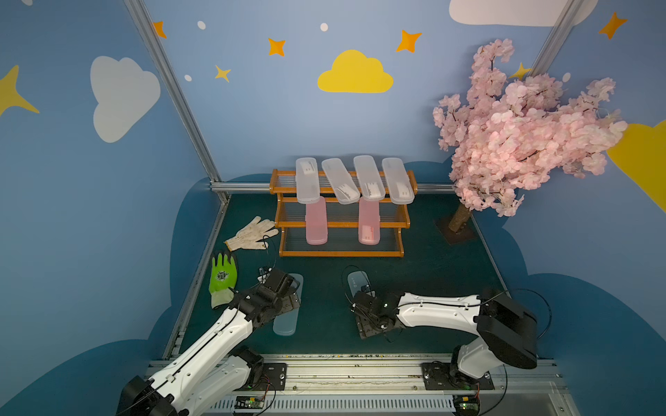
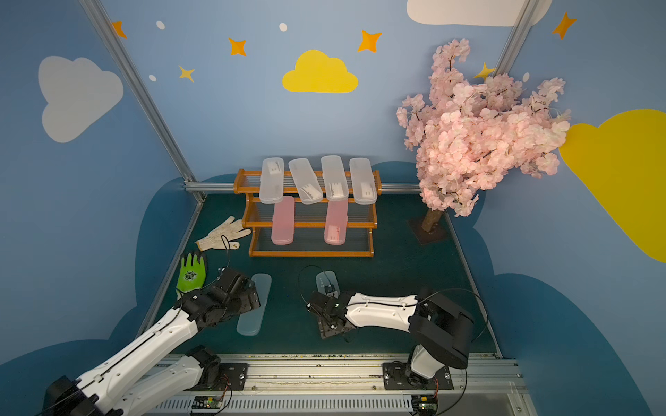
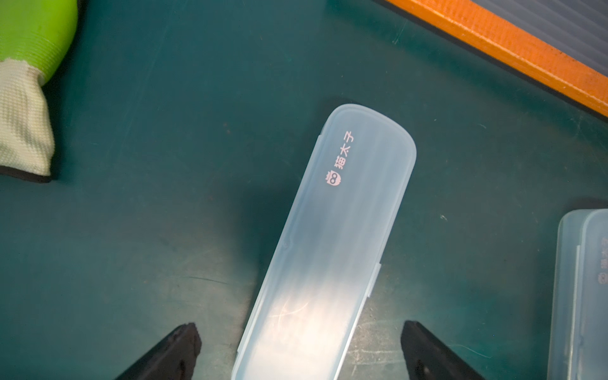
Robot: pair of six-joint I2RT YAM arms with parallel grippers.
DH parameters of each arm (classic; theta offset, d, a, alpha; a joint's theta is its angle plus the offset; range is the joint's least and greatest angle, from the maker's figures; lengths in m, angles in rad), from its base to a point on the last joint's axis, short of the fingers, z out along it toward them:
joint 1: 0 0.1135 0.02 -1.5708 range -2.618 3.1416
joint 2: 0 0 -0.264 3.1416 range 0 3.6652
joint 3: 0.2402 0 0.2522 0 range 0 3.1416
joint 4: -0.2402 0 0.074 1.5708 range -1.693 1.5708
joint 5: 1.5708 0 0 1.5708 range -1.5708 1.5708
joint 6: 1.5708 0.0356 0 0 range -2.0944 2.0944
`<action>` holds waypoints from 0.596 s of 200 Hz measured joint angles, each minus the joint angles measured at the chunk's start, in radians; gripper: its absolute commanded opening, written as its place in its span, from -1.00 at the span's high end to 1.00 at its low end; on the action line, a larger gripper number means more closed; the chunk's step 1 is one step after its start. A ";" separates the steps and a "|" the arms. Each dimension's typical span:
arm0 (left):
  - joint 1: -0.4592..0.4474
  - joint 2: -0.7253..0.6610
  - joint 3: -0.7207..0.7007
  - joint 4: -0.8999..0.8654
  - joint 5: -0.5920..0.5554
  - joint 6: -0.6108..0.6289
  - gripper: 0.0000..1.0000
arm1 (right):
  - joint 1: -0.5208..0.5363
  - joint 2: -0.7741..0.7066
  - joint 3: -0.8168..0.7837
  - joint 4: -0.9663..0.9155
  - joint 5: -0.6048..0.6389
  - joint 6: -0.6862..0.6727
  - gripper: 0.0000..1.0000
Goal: Place the pencil cases on the shelf according to color
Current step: Pick up the pencil case from the center of the board.
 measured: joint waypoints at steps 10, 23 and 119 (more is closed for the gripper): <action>-0.001 0.000 0.000 0.000 0.000 0.000 -1.00 | 0.003 -0.005 -0.005 0.005 0.013 0.011 -0.39; -0.004 0.000 0.000 0.000 -0.001 0.000 -0.99 | 0.005 -0.031 -0.027 0.001 0.046 0.027 -0.32; -0.047 -0.012 0.043 0.029 -0.022 0.006 -0.99 | -0.080 -0.509 -0.179 -0.019 0.230 0.014 -0.34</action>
